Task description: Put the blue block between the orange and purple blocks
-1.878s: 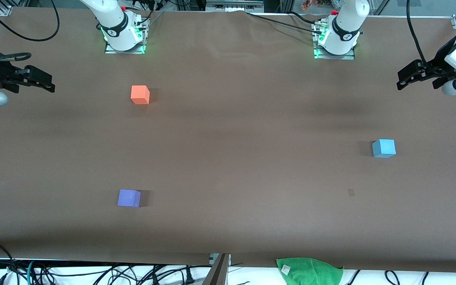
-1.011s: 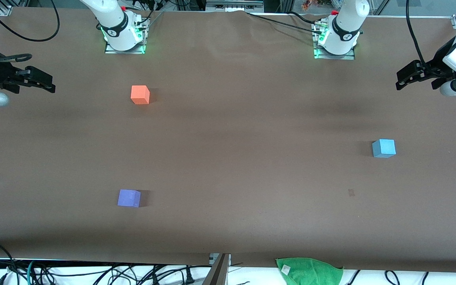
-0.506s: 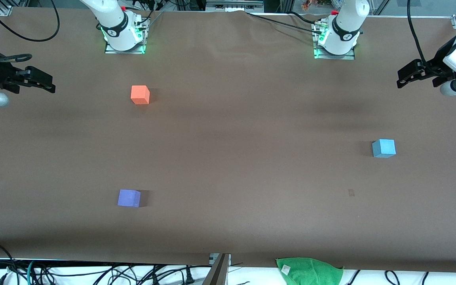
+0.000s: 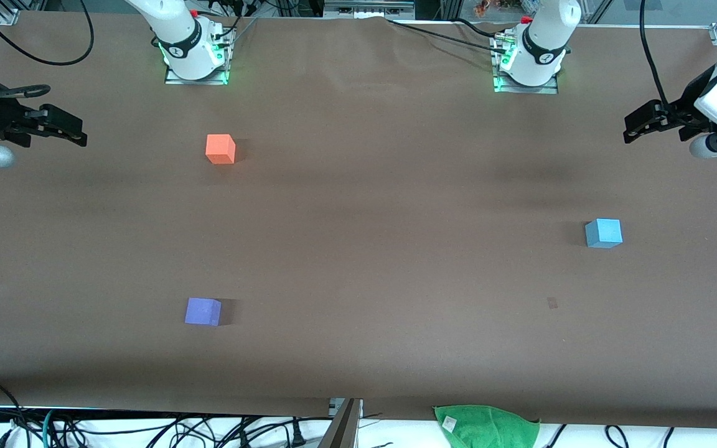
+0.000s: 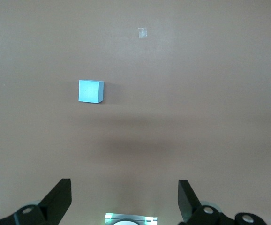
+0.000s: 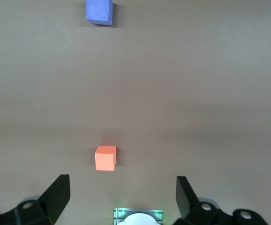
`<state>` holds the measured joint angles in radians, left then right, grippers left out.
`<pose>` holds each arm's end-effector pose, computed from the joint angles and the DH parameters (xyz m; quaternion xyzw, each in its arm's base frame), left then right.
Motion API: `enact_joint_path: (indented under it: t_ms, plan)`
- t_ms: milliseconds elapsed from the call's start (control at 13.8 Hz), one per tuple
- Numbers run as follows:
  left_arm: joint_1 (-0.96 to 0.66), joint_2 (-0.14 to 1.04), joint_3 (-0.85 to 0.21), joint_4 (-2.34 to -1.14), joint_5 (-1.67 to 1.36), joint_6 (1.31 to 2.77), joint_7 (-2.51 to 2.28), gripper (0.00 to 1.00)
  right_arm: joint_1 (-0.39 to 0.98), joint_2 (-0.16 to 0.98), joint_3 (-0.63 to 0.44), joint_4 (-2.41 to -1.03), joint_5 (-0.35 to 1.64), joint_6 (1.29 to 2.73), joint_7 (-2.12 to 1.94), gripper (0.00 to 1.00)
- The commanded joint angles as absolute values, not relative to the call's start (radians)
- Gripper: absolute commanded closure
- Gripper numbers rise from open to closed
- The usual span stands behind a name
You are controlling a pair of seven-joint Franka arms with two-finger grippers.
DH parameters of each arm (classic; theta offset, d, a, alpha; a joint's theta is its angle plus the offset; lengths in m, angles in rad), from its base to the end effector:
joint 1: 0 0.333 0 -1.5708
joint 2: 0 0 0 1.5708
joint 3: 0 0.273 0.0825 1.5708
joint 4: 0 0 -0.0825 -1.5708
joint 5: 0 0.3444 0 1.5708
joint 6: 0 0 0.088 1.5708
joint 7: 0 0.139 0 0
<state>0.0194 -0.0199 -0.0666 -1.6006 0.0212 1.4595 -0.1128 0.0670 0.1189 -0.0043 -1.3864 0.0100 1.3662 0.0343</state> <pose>0.4924 -0.0204 0.5381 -0.9975 -0.0333 0.0595 0.0161 0.5193 0.0343 0.5493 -0.9975 -0.0148 0.0696 0.0013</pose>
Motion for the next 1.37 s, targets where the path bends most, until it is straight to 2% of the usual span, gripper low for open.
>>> enact_joint_path:
  t_ms: [0, 361, 867, 1084, 1300]
  plan:
    - [0.018, -0.006, -0.066, -1.588, 0.046, 1.463, -0.109, 0.00, 0.069, 0.118, -0.005, -1.381, -0.002, 1.368, 0.035, 0.00]
    - [0.020, 0.001, -0.066, -1.588, 0.048, 1.463, -0.101, 0.00, 0.069, 0.118, -0.005, -1.381, 0.000, 1.368, 0.034, 0.00]
    - [0.066, 0.144, -0.058, -1.609, 0.115, 1.541, 0.104, 0.00, 0.067, 0.118, -0.005, -1.381, 0.000, 1.370, 0.035, 0.00]
    - [0.100, 0.192, -0.058, -1.675, 0.118, 1.647, 0.153, 0.00, 0.067, 0.118, -0.005, -1.381, 0.000, 1.370, 0.037, 0.00]
    - [0.152, 0.195, -0.058, -1.829, 0.156, 1.857, 0.251, 0.00, 0.067, 0.123, -0.005, -1.378, 0.000, 1.370, 0.035, 0.00]
